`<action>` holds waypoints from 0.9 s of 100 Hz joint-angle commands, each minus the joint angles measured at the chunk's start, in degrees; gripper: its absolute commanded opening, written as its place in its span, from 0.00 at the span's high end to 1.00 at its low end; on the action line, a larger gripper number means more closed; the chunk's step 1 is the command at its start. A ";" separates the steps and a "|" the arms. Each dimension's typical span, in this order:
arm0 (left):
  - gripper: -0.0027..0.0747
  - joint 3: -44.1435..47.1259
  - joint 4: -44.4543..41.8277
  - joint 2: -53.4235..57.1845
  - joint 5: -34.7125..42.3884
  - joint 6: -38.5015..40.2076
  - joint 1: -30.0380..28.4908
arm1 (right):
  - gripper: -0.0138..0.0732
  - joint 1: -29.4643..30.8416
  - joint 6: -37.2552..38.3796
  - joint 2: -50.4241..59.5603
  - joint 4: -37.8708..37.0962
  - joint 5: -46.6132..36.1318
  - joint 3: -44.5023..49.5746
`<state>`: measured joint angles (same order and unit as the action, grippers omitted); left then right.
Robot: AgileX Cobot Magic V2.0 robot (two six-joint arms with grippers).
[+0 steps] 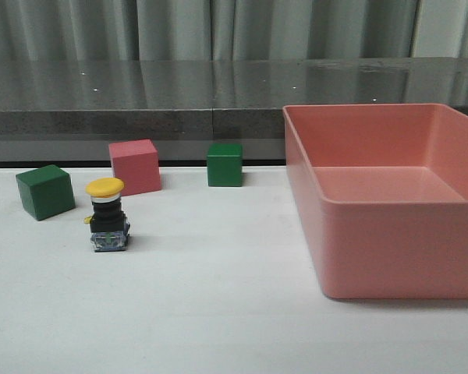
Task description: Place and stand button with both arms
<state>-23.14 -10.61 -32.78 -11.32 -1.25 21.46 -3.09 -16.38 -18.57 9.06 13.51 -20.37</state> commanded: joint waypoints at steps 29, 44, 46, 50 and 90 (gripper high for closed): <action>0.99 15.02 8.07 15.23 24.31 -4.50 -13.49 | 0.91 0.46 0.00 -0.26 0.24 -4.16 -1.46; 0.99 20.41 9.15 23.36 21.67 -4.50 -18.97 | 0.91 0.46 0.00 -0.26 0.24 -4.16 -1.46; 0.99 20.98 9.04 24.44 21.06 -4.50 -19.33 | 0.91 0.46 0.00 -0.26 0.24 -4.16 -1.46; 0.99 21.96 9.04 26.59 19.60 -4.50 -20.21 | 0.91 0.46 0.00 -0.26 0.24 -4.16 -1.46; 0.99 24.79 8.90 34.89 11.00 0.69 -21.04 | 0.91 0.46 0.00 -0.33 0.24 -4.10 -1.46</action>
<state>0.00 -1.97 0.33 -3.69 -1.75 0.53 -3.09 -16.38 -18.57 9.06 13.61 -20.37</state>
